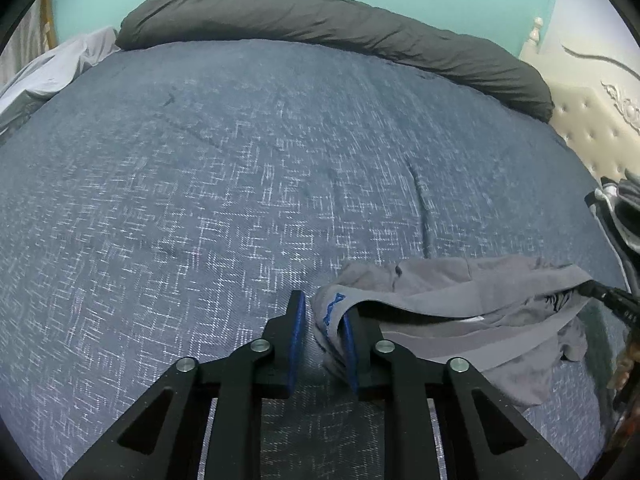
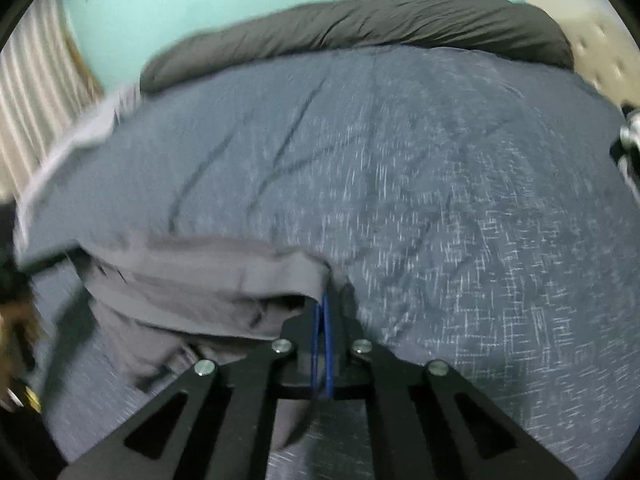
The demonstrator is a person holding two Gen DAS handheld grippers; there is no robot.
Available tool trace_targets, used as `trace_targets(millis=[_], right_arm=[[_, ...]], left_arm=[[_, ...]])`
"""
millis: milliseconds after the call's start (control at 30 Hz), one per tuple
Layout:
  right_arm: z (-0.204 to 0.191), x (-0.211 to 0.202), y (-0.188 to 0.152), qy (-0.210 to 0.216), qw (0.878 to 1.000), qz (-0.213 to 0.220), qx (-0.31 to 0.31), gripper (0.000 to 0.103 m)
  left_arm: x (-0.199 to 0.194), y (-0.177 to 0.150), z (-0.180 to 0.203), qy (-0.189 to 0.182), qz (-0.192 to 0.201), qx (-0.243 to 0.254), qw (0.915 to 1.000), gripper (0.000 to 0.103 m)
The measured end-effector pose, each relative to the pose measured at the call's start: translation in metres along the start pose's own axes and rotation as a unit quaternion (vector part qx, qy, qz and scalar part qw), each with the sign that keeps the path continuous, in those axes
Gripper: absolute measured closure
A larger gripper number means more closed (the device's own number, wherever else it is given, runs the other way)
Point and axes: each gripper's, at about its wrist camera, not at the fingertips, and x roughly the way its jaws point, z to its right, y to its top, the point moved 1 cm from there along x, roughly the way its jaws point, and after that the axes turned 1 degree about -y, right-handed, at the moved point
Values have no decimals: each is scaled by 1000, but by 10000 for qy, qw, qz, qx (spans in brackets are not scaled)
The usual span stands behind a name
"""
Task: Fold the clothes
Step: 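Grasp the waistband edge with the right gripper while the left gripper holds the waistband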
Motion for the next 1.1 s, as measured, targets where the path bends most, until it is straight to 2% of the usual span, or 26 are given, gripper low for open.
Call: trace_targets(millis=[200, 367, 600, 900, 1100], right_arm=[[24, -10, 6, 279, 9966, 342, 697, 102], [23, 1, 4, 328, 9961, 222, 790, 102], [25, -7, 2, 429, 9946, 315, 896, 102], [22, -19, 3, 523, 9937, 487, 860, 102], [24, -4, -5, 323, 9958, 103, 849, 101]], left_arm=[[-2, 3, 1, -61, 82, -25, 9999, 87], [-3, 1, -1, -106, 54, -44, 9999, 87], [-2, 1, -1, -98, 63, -27, 9999, 87], [-21, 7, 4, -114, 230, 70, 9996, 97], [-20, 2, 3, -206, 135, -2, 9997, 97]])
